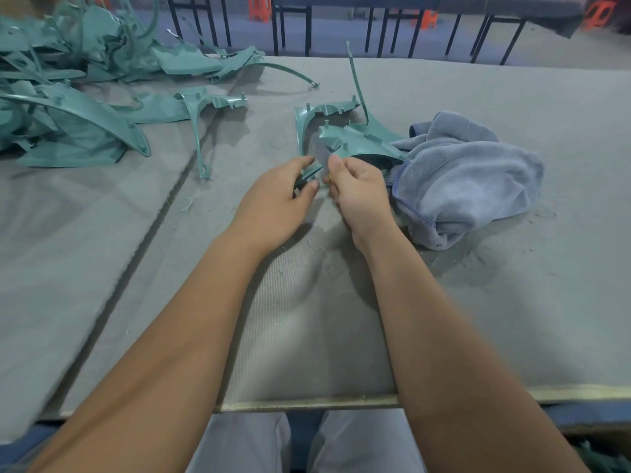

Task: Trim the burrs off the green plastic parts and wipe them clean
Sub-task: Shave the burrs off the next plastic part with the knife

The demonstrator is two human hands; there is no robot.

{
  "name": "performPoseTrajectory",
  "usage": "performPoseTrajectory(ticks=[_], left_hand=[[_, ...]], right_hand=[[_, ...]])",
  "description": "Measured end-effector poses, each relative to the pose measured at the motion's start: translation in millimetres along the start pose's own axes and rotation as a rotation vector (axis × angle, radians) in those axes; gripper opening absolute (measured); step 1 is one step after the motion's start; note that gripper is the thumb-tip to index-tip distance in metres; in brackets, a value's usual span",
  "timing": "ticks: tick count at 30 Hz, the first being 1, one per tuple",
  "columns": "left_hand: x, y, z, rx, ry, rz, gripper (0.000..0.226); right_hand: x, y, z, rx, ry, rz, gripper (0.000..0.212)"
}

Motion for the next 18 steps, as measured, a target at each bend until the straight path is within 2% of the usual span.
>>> performPoseTrajectory(ticks=[2,4,6,10,18], left_hand=[[3.6,-3.7,5.1,-0.015,-0.128,0.081,0.018],[6.6,-6.2,7.3,-0.004,-0.120,0.124,0.014],[7.0,-8.0,3.8,0.041,0.035,0.108,0.015],[4.1,-6.8,-5.5,0.205,0.582,-0.002,0.024],[4.5,-8.6,-5.0,0.174,0.524,0.075,0.009]], right_hand=[[-6.8,1.5,-2.0,0.004,-0.008,-0.064,0.034],[-12.5,3.4,-5.0,0.001,-0.057,-0.118,0.028],[-13.9,4.9,-8.6,0.007,-0.101,-0.136,0.026],[-15.6,6.3,-8.3,-0.014,-0.167,-0.171,0.031],[-6.0,6.0,-3.0,-0.029,-0.213,-0.110,0.032]])
Point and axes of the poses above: each hand's wrist, its own y-axis away from the middle knuckle, its own x-axis out of the back of the hand, z = x × y, the point moved 8 cm from there along -y, towards the middle knuckle, and after that the axes turned 1 degree about y, right-handed, at the moved point
